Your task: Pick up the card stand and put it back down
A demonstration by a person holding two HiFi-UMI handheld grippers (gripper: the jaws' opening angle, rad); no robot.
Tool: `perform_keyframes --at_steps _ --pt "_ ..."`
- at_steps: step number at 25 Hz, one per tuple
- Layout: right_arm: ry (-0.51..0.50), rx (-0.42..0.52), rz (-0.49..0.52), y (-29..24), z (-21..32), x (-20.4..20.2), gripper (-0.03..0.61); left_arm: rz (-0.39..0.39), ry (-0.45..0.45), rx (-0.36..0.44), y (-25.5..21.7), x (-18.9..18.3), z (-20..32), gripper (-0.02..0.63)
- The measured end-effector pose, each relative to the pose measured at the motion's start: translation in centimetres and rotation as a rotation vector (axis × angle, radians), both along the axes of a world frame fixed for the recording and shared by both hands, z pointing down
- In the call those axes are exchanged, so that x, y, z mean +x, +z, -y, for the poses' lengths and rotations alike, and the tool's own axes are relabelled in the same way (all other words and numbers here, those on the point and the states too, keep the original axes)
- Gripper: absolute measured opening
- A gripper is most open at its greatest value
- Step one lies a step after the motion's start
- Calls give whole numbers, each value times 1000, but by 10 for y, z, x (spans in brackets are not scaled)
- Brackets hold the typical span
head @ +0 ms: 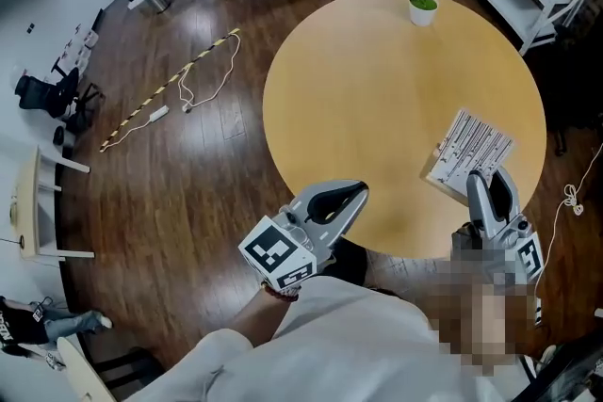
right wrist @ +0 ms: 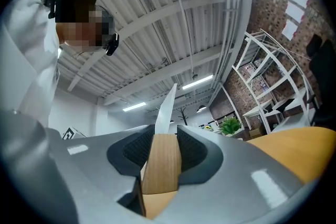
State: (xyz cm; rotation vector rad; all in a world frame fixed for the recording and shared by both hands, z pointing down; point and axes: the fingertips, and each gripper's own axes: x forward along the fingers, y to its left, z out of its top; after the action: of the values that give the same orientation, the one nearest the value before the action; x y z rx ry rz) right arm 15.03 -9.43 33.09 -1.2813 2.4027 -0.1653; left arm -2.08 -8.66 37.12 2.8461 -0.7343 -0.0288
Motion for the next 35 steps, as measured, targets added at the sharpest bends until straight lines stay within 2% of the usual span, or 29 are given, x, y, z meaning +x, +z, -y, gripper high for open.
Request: perform_keyframes --at_steps 5,8,12,15,20,23,26,31,35 --pt "37 -43 18 32 103 1 137 35 33 -7 2 -19 77 -6" --pt "45 -97 12 51 162 3 137 40 23 -17 -7 -24 115 -8" --pt "9 -152 -80 84 226 -4 137 25 -8 -59 -2 -24 144 -8" --pt "-19 -218 -161 132 272 -12 137 25 -33 -105 11 -27 157 -8" --pt "-61 -348 -241 216 334 -23 137 78 -39 -167 46 -28 176 -8" --pt "-108 -363 -326 244 353 -37 137 87 -50 -197 59 -29 185 -8" --pt "-163 -340 -432 261 356 -47 137 60 -66 -221 67 -29 194 -8" --pt "-264 -257 -610 275 337 -55 135 52 -45 -180 64 -19 201 -8" --pt "-296 -287 -657 296 317 -48 137 52 -41 -201 70 -20 197 -8"
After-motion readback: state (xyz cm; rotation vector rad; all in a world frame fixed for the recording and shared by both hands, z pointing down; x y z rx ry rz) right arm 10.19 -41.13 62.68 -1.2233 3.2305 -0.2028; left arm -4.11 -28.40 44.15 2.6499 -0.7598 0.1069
